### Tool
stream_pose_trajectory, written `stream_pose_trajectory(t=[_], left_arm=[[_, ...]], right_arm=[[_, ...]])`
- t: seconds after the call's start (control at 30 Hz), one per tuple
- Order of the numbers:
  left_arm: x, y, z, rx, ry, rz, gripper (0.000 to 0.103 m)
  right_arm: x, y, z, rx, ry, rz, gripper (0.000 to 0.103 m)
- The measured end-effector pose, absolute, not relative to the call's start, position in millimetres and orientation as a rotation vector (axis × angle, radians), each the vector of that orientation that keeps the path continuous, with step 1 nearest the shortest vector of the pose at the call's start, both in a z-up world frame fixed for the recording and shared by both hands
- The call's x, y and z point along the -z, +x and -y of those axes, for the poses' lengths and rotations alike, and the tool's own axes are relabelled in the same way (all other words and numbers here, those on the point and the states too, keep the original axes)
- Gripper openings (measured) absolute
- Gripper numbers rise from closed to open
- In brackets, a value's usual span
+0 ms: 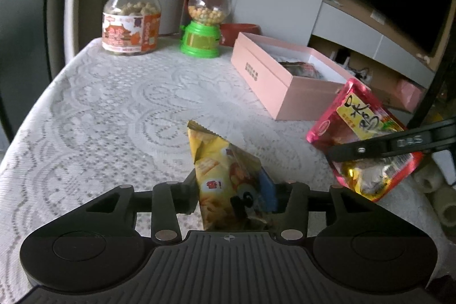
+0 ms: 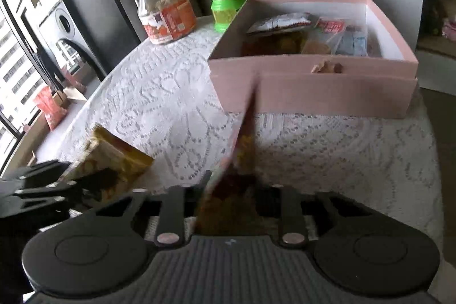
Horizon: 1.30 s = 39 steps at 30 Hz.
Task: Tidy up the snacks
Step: 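Lower panda bag into pink box with left tool while right tool carries red package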
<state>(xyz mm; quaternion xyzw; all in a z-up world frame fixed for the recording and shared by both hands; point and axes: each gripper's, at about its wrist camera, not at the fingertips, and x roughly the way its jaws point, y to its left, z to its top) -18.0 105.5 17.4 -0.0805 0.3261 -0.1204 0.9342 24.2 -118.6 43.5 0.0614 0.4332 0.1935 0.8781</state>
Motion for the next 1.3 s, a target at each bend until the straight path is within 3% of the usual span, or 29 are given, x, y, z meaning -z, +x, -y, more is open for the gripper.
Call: stream_pose_trajectory(t=[0.3,0.43,0.53,0.77,1.0,1.17,1.3], left_arm=[[-16,7,-106,0.282,-0.245,-0.726,0.05],[-23,-1,-103,0.32,-0.266,-0.671,0.03],[-35,-7,-95,0.353,-0.249,-0.63,0.027],[-79,5,-71,0.455,-0.21,-0.544,0.027],[-144,74,-36,0.529,-0.243,-0.398,0.028],[-132,151,-26,0.43,-0.378,-0.486,0.033],[-115,140,-33,0.361,-0.312,-0.465,0.033]], right_arm=[[-66,-3,137,-0.398,0.11,-0.856,0.019],[-67,-8,151,-0.366,0.121,-0.854,0.019],[-68,-13,163,-0.349,0.143,-0.849,0.019],[-80,-23,184,-0.338,0.196,-0.797,0.019],[-84,-24,185,-0.321,0.186,-0.764,0.019],[-83,-20,187,-0.309,0.19,-0.755,0.019],[-80,-16,189,-0.31,0.187,-0.763,0.019]])
